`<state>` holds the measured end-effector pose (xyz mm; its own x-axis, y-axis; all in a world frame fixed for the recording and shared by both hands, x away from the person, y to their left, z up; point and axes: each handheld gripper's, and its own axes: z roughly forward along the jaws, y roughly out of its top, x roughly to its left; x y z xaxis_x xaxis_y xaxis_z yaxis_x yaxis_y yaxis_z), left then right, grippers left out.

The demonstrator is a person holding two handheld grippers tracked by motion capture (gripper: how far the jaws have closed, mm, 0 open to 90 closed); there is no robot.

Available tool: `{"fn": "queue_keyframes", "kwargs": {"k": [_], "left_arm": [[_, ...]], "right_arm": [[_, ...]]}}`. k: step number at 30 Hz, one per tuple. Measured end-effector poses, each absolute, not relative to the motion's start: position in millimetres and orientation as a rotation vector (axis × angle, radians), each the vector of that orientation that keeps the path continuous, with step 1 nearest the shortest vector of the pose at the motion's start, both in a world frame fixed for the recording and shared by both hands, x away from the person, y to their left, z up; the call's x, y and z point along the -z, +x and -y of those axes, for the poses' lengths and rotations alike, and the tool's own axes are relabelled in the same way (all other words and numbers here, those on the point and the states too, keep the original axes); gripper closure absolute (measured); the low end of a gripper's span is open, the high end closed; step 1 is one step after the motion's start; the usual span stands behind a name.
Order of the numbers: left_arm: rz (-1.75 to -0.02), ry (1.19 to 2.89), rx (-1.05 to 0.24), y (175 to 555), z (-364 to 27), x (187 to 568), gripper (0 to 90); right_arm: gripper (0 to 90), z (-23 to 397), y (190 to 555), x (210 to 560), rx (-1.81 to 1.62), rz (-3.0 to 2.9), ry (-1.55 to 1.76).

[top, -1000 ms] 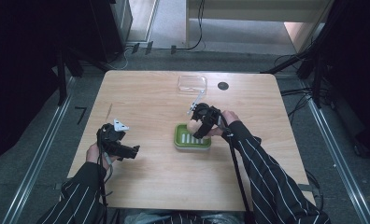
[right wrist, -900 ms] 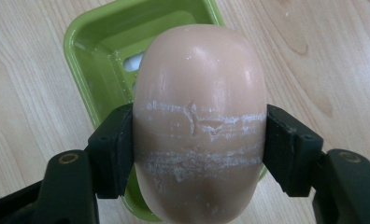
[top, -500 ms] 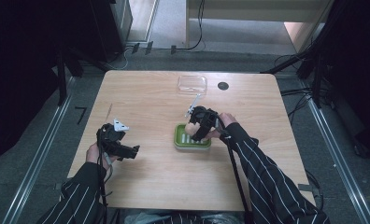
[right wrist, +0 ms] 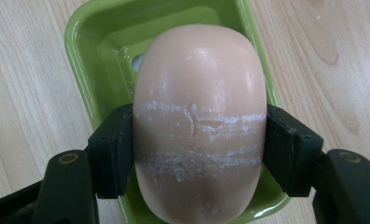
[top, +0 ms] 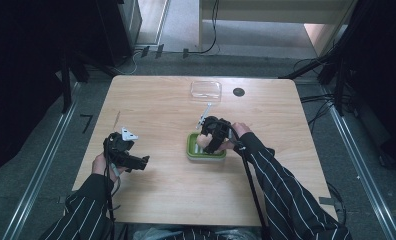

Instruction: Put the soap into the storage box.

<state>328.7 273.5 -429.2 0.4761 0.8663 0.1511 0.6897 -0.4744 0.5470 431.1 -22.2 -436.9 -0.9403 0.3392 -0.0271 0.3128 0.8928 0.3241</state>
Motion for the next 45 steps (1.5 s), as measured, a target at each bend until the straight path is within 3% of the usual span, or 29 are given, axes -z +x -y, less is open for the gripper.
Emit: {"fn": "queue_keyframes", "kwargs": {"k": [45], "left_arm": [[-1.297, 2.318, -0.576, 330.1, -273.1, 430.5, 0.0]], "right_arm": [[33.9, 20.3, 429.9, 444.6, -0.465, -2.983, 0.474]]}}
